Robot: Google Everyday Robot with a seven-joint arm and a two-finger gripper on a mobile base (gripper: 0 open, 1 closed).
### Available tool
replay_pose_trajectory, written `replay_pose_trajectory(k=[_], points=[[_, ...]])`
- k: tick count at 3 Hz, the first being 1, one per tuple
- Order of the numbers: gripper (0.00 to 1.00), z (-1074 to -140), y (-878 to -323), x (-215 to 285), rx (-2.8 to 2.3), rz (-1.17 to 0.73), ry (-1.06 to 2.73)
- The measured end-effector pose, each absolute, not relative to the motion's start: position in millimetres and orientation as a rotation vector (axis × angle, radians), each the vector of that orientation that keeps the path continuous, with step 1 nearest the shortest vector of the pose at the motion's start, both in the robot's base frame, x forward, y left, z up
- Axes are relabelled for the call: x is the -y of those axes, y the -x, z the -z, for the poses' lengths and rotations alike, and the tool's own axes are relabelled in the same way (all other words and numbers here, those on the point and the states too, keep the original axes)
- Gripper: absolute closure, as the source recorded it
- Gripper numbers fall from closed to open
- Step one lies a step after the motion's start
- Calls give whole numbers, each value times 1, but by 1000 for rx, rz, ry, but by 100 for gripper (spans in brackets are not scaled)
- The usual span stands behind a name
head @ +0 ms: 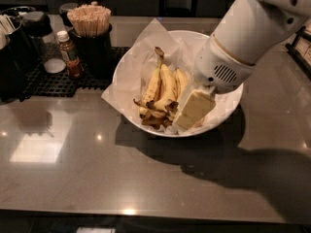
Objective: Pick banana from white bowl
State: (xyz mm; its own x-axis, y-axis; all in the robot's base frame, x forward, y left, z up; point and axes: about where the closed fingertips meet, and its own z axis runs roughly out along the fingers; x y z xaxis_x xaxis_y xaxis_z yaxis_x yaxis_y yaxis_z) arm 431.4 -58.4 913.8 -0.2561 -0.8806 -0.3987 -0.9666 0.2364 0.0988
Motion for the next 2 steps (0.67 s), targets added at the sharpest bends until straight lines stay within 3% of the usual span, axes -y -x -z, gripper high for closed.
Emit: replay_pose_trajectory(k=[2], points=[[49,-902,-431,57,-2424,-349,1689]])
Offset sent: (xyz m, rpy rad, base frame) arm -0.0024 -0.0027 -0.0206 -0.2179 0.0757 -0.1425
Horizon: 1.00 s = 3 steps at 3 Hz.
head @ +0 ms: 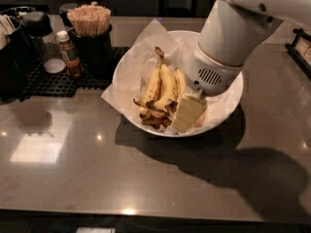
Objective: Pick banana from white bowl
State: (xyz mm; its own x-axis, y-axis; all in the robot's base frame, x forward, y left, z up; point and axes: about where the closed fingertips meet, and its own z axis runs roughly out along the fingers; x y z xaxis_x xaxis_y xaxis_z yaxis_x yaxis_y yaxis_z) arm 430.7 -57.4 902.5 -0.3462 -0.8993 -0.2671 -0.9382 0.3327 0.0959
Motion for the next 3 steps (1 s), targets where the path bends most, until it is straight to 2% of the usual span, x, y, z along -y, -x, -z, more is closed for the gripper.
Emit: replay_pose_trajectory(k=[1,2,3], points=[[49,-896,-433,64,-2501,-306,1641],[60,-891,-438,70,-2552,-285,1599],[61,-888,-443,72,-2575,-279,1581]])
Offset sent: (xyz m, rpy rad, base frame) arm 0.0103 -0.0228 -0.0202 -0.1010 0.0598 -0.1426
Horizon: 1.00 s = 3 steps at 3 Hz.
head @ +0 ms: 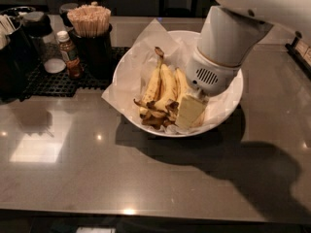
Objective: Pick banana from white bowl
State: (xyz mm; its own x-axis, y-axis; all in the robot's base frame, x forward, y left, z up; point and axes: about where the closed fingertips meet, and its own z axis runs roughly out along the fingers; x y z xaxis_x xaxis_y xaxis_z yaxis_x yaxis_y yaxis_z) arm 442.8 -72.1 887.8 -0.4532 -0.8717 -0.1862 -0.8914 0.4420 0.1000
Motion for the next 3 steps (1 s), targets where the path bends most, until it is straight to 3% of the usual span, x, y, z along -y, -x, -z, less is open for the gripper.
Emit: replay_pose_trajectory(k=[3], points=[[54,-888,-451,60,-2580,-270,1642]])
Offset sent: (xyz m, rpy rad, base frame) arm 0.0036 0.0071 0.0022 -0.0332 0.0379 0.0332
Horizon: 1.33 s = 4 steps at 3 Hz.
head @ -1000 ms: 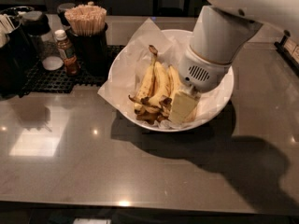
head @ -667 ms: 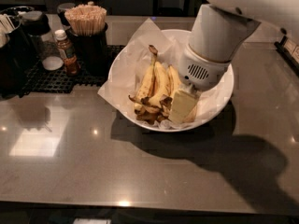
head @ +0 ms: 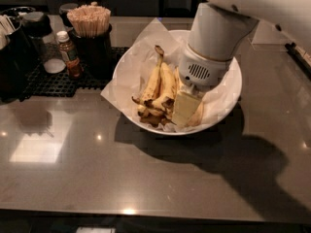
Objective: Pick banana from white bowl
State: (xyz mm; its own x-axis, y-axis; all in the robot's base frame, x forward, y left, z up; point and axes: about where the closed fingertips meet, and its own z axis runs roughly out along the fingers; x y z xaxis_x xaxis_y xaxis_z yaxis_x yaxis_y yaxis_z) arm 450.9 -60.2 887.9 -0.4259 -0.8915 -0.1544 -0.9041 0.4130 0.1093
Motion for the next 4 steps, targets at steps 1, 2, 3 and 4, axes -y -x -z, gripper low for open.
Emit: replay_pose_trajectory(k=[1,2,3,4], points=[[53,-885,-452,59,-2589,-276,1648],[53,-880,-453,59,-2609,-285,1649],[71,-878,-454,60,-2623,-293,1644],[94,-878,-453,62,-2627,-305,1639]])
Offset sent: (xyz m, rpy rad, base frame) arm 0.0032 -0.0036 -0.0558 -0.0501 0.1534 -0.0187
